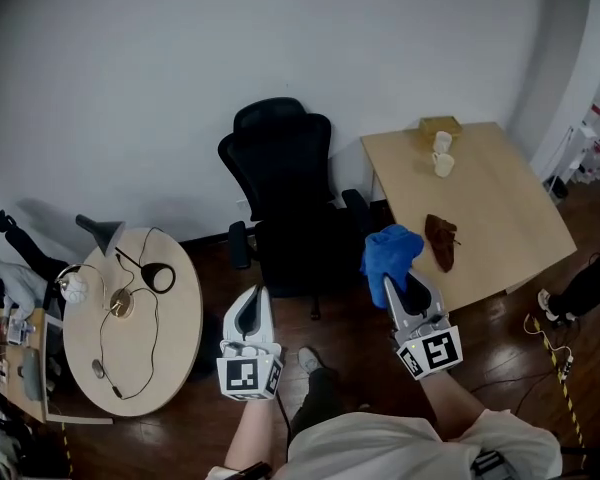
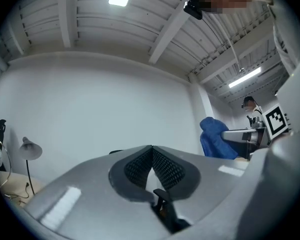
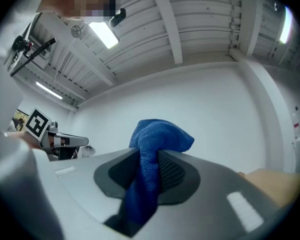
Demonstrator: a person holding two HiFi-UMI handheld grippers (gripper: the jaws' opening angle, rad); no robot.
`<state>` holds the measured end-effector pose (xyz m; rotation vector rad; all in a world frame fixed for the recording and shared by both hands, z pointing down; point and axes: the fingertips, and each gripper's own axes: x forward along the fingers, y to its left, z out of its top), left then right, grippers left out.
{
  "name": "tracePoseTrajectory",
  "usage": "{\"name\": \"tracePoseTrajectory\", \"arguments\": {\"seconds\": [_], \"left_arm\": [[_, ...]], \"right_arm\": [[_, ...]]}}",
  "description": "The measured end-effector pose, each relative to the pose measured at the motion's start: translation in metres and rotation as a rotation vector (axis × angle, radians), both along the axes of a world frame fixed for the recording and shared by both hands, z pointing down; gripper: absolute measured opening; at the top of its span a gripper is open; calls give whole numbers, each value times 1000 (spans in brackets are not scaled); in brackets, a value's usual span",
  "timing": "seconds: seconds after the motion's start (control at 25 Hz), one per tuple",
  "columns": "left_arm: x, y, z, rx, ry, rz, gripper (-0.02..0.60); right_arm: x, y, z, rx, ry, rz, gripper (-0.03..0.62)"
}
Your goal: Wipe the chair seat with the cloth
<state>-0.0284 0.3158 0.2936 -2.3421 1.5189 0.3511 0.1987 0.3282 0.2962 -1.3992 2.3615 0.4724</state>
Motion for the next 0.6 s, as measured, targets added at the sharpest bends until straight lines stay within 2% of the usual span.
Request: {"name": "tracePoseTrajectory", "arguments": {"seconds": [0.08, 0.16, 0.28, 0.32, 0.44, 0.52, 0.6], "left_arm": [[14, 36, 6, -3, -22, 5, 2], [22, 62, 17, -64, -74, -7, 2], [28, 90, 23, -45, -57, 0, 2], [29, 95, 27, -61, -65, 3, 2], [26, 105, 19, -34, -48, 23, 2], [18, 111, 22, -78, -81, 21, 3], [13, 115, 8, -9, -42, 34, 51]], "right_arm": [[10, 33, 4, 10, -3, -9, 100], [19, 56, 5, 17, -11, -8, 99], [32, 80, 12, 17, -37, 4, 97], [34, 86, 12, 18, -45, 6, 97], [31, 96, 7, 8, -60, 9, 97], [21, 101, 4, -4, -57, 7, 97], [12, 103, 1, -1, -50, 2, 97]]}}
